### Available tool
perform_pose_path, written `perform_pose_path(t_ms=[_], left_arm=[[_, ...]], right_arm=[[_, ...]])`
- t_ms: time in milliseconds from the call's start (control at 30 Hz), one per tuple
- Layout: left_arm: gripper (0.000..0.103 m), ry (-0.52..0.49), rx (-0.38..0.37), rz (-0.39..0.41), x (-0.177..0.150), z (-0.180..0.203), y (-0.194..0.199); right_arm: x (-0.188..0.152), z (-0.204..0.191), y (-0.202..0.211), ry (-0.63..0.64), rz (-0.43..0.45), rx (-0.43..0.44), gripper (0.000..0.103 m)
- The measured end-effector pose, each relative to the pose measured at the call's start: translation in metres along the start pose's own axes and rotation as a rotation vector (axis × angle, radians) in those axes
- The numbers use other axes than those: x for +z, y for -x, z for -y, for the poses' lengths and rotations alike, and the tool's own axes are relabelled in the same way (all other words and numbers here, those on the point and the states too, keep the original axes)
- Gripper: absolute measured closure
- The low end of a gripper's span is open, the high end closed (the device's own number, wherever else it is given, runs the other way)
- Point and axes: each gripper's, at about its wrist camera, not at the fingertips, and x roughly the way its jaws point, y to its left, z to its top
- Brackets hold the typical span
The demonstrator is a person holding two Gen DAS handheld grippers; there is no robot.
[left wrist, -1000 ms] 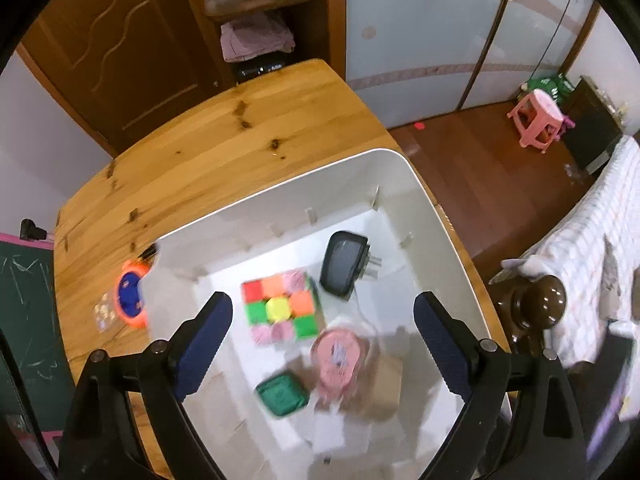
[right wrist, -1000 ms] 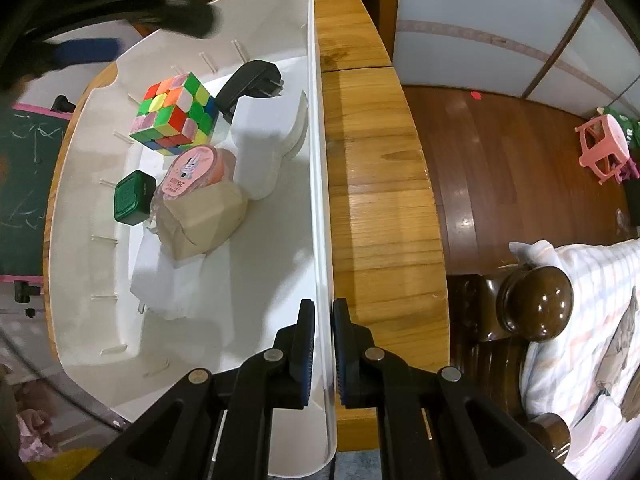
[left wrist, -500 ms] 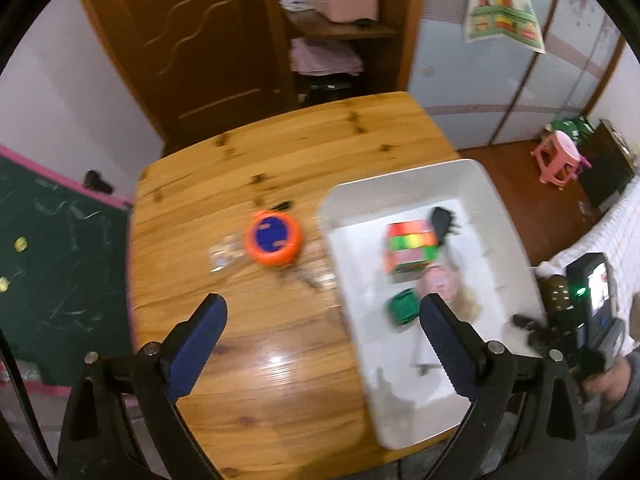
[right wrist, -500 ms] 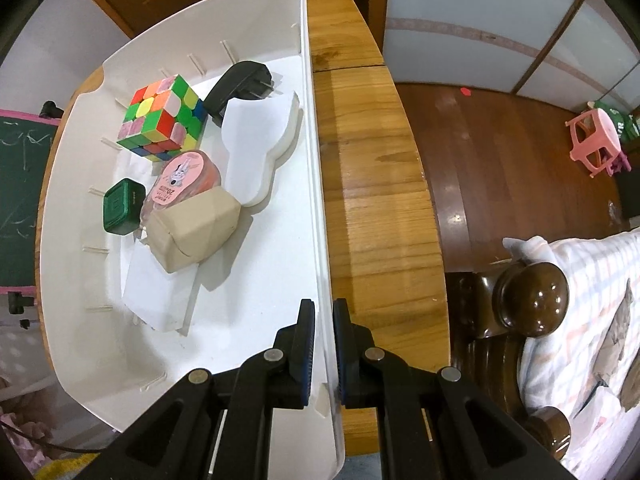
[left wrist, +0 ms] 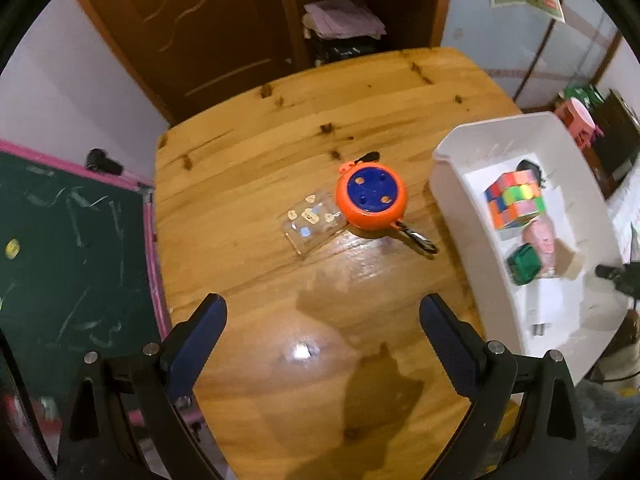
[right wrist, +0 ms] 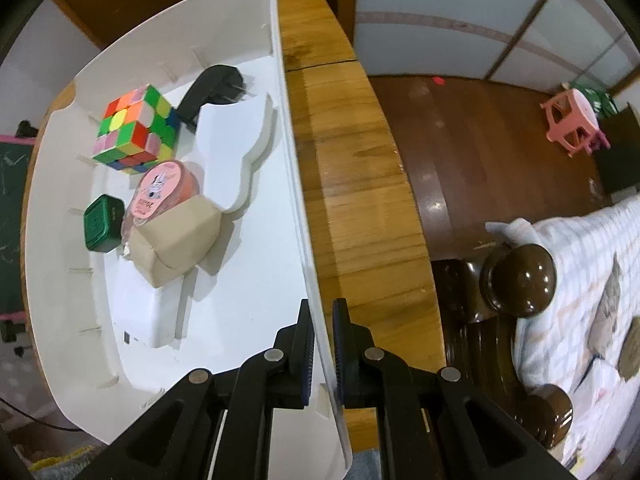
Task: Organize rigid objects
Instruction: 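Move the left tool back to the clear plastic box, then grasp the clear plastic box with the left tool and lift it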
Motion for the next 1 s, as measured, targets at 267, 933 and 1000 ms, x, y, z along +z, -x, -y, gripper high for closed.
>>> perform_pose_path(t_ms=[267,933,1000], left_arm=[[0.005,-0.159,-0.062,-0.010,0.028,-0.014,-0.069],[0.005,-0.363,-0.124,-0.073,0.054,-0.012,-0.156],[0.005,-0.346,-0.143,-0.085,0.055,-0.016,-0.159]], right_arm=[[0.000,0.000,-0.001,-0.092,-0.004,-0.051,0.091],[0.001,-0.006,0.001,-0.195,-0.001,-0.110,0.085],[0.002,-0.006,0.001,-0.198,-0.003,-0.111,0.085]])
